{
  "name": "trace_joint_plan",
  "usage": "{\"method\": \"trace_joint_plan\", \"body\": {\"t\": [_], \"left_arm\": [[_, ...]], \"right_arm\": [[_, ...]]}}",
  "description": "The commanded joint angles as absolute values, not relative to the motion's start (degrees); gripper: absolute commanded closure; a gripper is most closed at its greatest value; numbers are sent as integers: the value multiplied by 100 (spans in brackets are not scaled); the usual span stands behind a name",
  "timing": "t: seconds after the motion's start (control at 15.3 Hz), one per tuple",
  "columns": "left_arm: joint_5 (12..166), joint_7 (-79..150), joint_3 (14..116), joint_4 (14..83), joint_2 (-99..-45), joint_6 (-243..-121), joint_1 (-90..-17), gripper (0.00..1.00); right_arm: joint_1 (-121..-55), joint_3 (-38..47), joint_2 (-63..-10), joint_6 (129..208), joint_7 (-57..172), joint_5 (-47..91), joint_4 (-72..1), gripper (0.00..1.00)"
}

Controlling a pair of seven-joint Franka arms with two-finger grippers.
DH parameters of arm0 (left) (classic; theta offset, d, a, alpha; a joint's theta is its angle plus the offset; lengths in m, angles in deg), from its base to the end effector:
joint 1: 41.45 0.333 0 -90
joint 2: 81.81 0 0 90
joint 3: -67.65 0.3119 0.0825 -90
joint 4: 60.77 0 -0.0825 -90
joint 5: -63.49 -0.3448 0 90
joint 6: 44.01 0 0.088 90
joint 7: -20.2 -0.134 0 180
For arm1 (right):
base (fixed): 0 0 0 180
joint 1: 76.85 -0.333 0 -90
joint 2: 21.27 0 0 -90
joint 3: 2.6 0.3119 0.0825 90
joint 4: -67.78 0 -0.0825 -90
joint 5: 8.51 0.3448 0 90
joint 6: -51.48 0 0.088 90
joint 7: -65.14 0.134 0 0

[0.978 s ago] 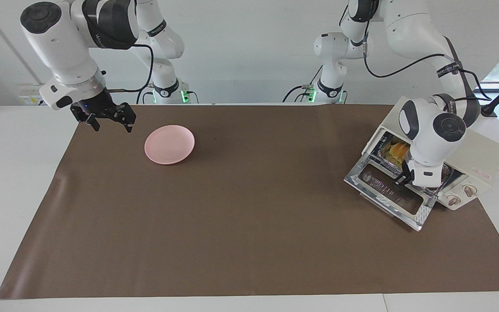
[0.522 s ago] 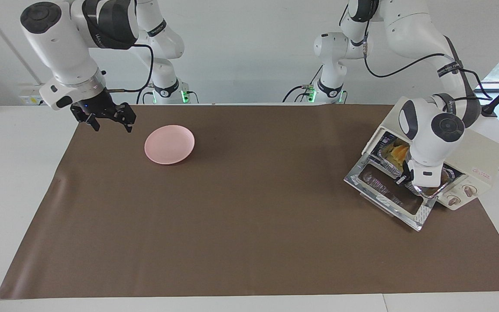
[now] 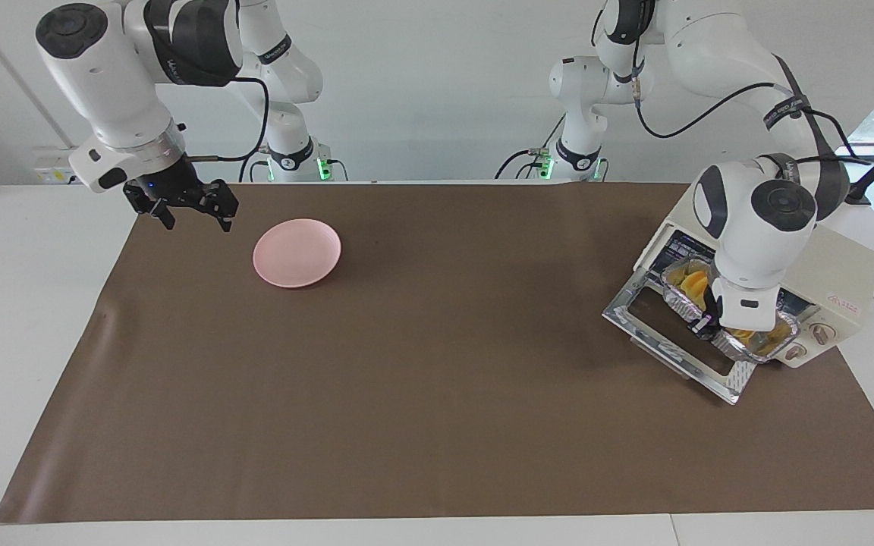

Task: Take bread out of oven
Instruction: 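Pull the foil tray out of the oven with the left gripper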

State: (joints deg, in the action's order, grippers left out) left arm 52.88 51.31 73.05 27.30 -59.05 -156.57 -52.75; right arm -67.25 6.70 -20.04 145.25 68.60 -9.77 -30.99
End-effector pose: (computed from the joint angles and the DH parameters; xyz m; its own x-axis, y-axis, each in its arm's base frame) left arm 0.6384 -0.0570 0.4149 0.9308 0.3427 0.1271 0.3606 -0.9178 -0.1661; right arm 0.5075 -0.0048 0.5435 0.9958 -0.0644 -0.0644 -0.0626 -0.9976 0.0292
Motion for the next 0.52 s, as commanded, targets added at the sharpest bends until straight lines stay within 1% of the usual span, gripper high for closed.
{"method": "trace_joint_plan", "body": {"t": [0.0,0.13,0.2,0.26,0.46], "left_arm": [[5382,5157,7407,1845,-5248,-15213,-5848,100],[5469,5306,7407,915,-4659,-14704,-6208,100],[5670,5490,7424,632,-4474,-14571,-6349,100],[5811,5622,7424,542,-4402,-14544,-6507,100],[5865,6035,7415,576,-4410,-14517,-7192,100]], "right_arm": [[-6666,715,-1890,14482,6752,-1027,-3189,0],[-6666,715,-1890,14482,6752,-1027,-3189,0],[-6666,715,-1890,14473,6752,-1027,-3198,0],[-6666,715,-1890,14473,6752,-1027,-3189,0],[-6666,715,-1890,14482,6752,-1027,-3198,0]]}}
